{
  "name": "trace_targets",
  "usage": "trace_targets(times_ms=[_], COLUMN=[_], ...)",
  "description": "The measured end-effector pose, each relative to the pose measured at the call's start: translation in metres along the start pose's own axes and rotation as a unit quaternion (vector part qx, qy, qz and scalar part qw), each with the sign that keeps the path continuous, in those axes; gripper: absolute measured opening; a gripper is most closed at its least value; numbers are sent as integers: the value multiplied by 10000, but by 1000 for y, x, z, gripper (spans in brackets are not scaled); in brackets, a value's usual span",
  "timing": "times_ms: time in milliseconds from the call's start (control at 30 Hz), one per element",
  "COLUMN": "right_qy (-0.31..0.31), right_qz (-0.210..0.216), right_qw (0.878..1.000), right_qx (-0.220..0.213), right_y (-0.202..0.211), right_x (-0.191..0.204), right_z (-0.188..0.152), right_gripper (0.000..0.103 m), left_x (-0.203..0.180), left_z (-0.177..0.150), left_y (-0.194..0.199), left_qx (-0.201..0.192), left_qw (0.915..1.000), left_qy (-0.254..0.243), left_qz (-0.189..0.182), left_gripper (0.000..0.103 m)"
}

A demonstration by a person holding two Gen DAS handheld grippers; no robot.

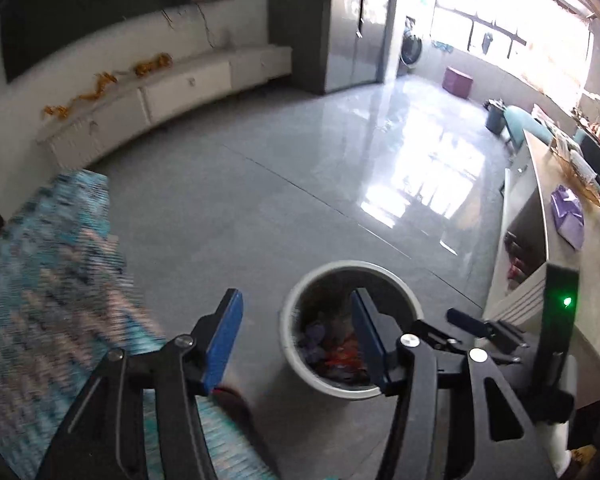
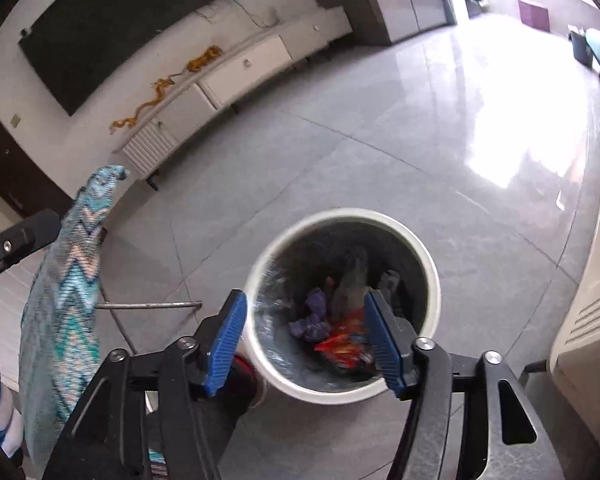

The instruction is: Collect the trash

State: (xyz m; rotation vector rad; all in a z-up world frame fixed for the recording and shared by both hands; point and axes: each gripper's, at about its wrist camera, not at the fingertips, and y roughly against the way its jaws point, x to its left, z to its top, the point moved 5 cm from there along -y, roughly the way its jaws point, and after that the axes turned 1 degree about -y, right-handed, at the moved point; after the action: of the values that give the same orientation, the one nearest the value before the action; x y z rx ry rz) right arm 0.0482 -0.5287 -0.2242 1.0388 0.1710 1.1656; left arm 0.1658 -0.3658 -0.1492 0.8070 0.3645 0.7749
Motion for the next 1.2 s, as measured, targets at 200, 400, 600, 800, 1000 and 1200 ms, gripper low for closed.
trace_targets(times_ms=[200,400,600,800,1000,1200], right_qy=[598,1378,1986,2551,2792,2953], right_qz=[218,423,703,844,871,787], right_qw=[9974,9873,9723,9541,9406,9294], right_qx=[-345,-672,-1011,-1325,-1722,-2070], right_y=[34,65,95,122,148,170], right_x=[74,165,246,314,353,371], right_z=[4,-6,-19,-30,-35,-45], right_gripper=[81,95,98,103,103,103], left_x=[62,133,193,241,270,282], left_z=[-20,-52,-89,-124,-148,-158], left_y=[66,128,190,244,277,300], left_qx=[-442,-832,-1223,-1557,-1679,-1823], left_qw=[9969,9840,9628,9341,9174,9029], left_qy=[267,875,1380,1890,2205,2411], left_qz=[597,1310,1973,2596,2856,3057], left_gripper=[54,62,63,65,80,83])
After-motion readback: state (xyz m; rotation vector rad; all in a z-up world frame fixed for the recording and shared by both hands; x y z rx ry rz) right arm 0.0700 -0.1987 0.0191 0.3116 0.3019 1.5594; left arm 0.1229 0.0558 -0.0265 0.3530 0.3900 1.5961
